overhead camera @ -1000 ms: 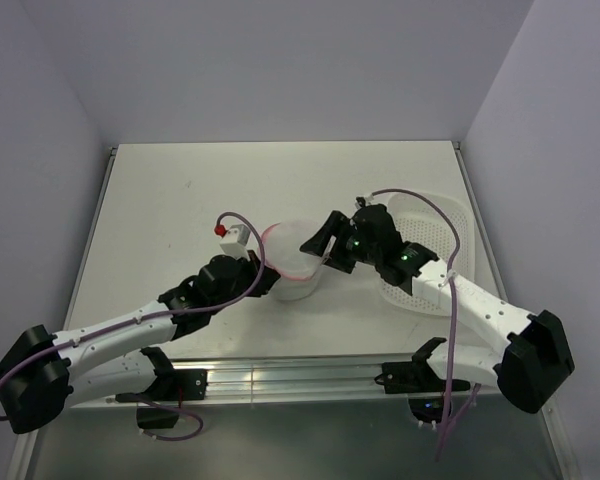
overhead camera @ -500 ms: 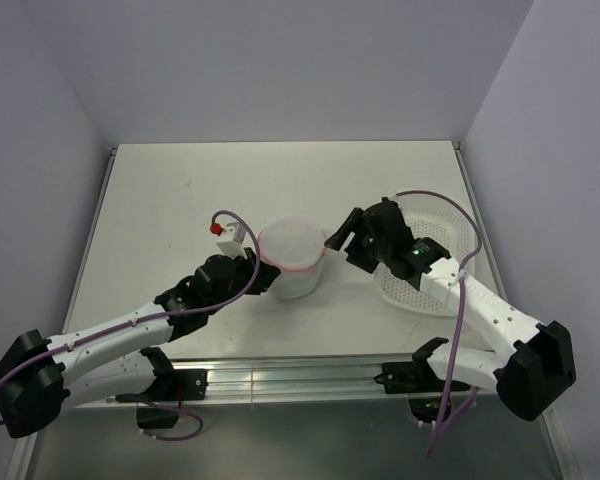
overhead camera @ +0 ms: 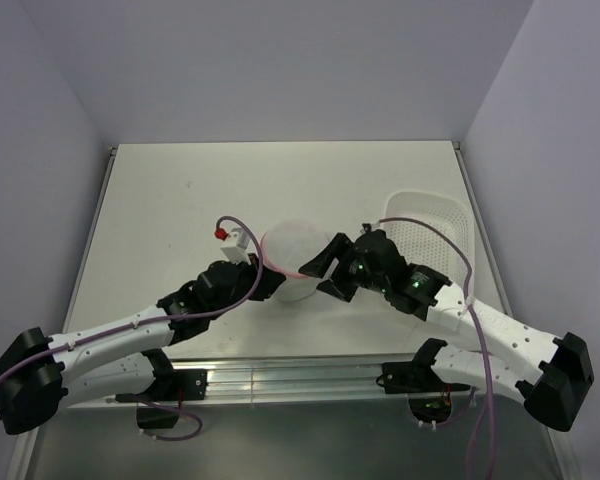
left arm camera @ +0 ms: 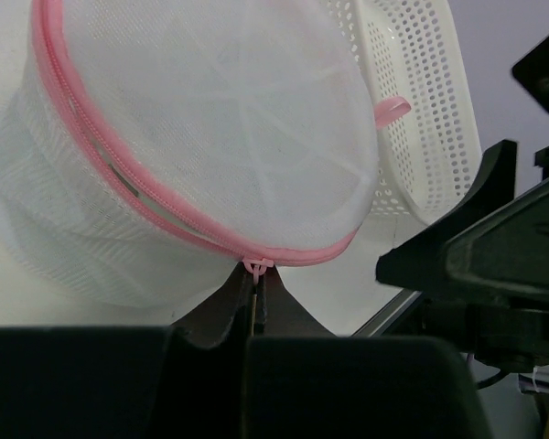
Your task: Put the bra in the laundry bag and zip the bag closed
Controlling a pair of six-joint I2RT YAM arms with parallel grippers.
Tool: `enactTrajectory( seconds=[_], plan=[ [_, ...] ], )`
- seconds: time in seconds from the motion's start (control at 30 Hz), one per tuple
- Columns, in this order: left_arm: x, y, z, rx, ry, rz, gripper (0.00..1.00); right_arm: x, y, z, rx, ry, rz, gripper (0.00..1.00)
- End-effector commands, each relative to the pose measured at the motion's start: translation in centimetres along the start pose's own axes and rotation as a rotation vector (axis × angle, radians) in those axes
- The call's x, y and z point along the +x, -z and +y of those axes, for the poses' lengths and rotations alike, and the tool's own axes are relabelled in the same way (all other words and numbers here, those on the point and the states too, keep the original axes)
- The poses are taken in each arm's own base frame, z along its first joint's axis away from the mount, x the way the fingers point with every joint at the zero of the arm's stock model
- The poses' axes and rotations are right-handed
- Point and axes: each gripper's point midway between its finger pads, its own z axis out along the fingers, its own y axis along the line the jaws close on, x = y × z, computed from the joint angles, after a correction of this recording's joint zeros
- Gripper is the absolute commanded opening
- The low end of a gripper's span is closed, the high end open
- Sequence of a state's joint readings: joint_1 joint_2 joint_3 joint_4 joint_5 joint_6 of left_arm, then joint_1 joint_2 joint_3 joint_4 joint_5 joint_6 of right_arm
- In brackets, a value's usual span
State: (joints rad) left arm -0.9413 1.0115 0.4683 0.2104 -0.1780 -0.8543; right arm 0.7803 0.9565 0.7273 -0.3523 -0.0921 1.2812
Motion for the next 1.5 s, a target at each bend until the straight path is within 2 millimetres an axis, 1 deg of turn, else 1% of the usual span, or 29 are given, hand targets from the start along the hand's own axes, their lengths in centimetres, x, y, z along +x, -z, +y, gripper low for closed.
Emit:
enactTrajectory(
  seconds=[0.0, 0.03, 0.07, 0.13, 0.17, 0.3, 0.33, 0.4, 0.43, 0.57, 0.6, 0.63, 0.7, 0.73, 0.8, 0.83, 0.87, 0.97, 1.1, 1.17, 1.2, 1.23, 1.27, 1.3, 1.33, 1.37, 1.4, 1.43, 1.47],
  plan=[
    [-0.7, 0.2, -1.5, 0.049, 0.008, -0.031, 0.0, 0.8, -0.4, 2.7, -0.104, -0.109, 0.006, 0.77],
    [-0.5, 0.2, -1.5, 0.049, 0.006, -0.027, 0.0, 0.9, -0.9, 2.5, -0.096, -0.118, 0.002, 0.77],
    [-0.5, 0.2, -1.6, 0.05, 0.005, -0.026, 0.0, 1.3, -1.0, 3.0, -0.112, -0.129, 0.009, 0.77],
    [-0.2, 0.2, -1.6, 0.051, 0.001, -0.019, 0.0, 1.5, -1.7, 3.1, -0.11, -0.143, 0.019, 0.77],
    [-0.1, 0.2, -1.5, 0.047, 0.0, -0.015, 0.0, 1.5, -1.9, 3.5, -0.121, -0.155, 0.013, 0.77],
    [0.1, 0.6, -1.5, 0.049, -0.007, -0.013, 0.0, 1.4, -3.2, 3.6, -0.111, -0.177, 0.007, 0.76],
    [0.0, 0.7, -1.6, 0.051, -0.006, -0.017, 0.0, 1.6, -3.8, 3.2, -0.094, -0.181, 0.012, 0.76],
    [0.1, 0.8, -1.4, 0.045, -0.01, -0.015, 0.0, 1.6, -4.2, 3.2, -0.098, -0.196, 0.009, 0.76],
    [0.1, 0.9, -1.4, 0.045, -0.012, -0.015, 0.0, 1.6, -4.5, 3.0, -0.091, -0.2, 0.007, 0.75],
    [0.3, 1.0, -1.2, 0.045, -0.018, -0.006, 0.0, 1.2, -5.2, 3.1, -0.084, -0.2, -0.013, 0.69],
    [0.4, 1.0, -1.2, 0.044, -0.018, -0.005, 0.0, 1.1, -5.3, 3.2, -0.084, -0.198, -0.016, 0.66],
    [0.3, 1.1, -1.2, 0.042, -0.017, -0.007, 0.0, 1.1, -5.4, 3.2, -0.083, -0.197, -0.02, 0.49],
    [0.3, 1.1, -1.0, 0.034, -0.019, -0.009, 0.0, 1.1, -5.5, 3.1, -0.077, -0.189, -0.02, 0.29],
    [0.3, 1.2, -0.9, 0.032, -0.019, -0.009, 0.0, 0.6, -5.7, 3.2, -0.069, -0.176, -0.044, 0.2],
    [0.4, 1.2, -0.6, 0.024, -0.019, -0.009, 0.0, 0.4, -5.8, 3.0, -0.056, -0.164, -0.052, 0.14],
    [0.3, 1.3, -0.6, 0.021, -0.017, -0.013, 0.0, 0.3, -6.0, 3.2, -0.057, -0.156, -0.05, 0.09],
    [0.4, 1.3, -0.4, 0.014, -0.017, -0.011, 0.0, 0.2, -6.1, 3.1, -0.054, -0.14, -0.048, 0.06],
    [0.5, 1.5, 0.1, -0.007, -0.018, -0.008, 0.0, -0.4, -6.4, 3.3, -0.05, -0.091, -0.054, 0.03],
    [0.5, 2.1, 1.3, -0.045, -0.029, -0.018, 0.0, -2.3, -7.0, 3.5, -0.053, -0.03, -0.021, 0.01],
    [0.1, 2.3, 1.6, -0.057, -0.032, -0.033, 0.0, -3.0, -7.2, 3.5, -0.056, 0.029, -0.007, 0.01],
    [0.1, 2.4, 2.2, -0.076, -0.033, -0.033, 0.0, -3.0, -7.5, 4.0, -0.067, 0.05, 0.028, 0.01],
    [-0.1, 2.6, 2.4, -0.081, -0.032, -0.037, 0.0, -4.0, -7.7, 3.7, -0.062, 0.082, 0.025, 0.01],
    [-0.1, 2.6, 2.6, -0.084, -0.031, -0.037, 0.0, -4.3, -7.8, 3.9, -0.074, 0.102, 0.037, 0.02],
    [-0.3, 2.7, 3.3, -0.099, -0.026, -0.042, 0.0, -4.4, -8.1, 4.7, -0.089, 0.124, 0.072, 0.02],
    [-0.5, 2.8, 3.5, -0.103, -0.022, -0.048, 0.0, -5.0, -8.2, 4.4, -0.084, 0.161, 0.074, 0.02],
    [-0.5, 2.8, 3.7, -0.102, -0.02, -0.044, 0.0, -5.2, -8.3, 4.6, -0.089, 0.183, 0.084, 0.02],
    [-1.1, 2.9, 4.2, -0.116, -0.015, -0.058, 0.0, -6.0, -8.5, 5.2, -0.098, 0.225, 0.089, 0.03],
    [-1.2, 3.0, 4.6, -0.127, -0.014, -0.061, 0.0, -6.2, -8.7, 5.0, -0.087, 0.236, 0.101, 0.03],
    [-1.5, 3.1, 4.9, -0.134, -0.017, -0.067, 0.0, -6.6, -8.7, 5.2, -0.096, 0.251, 0.107, 0.03]
  ],
)
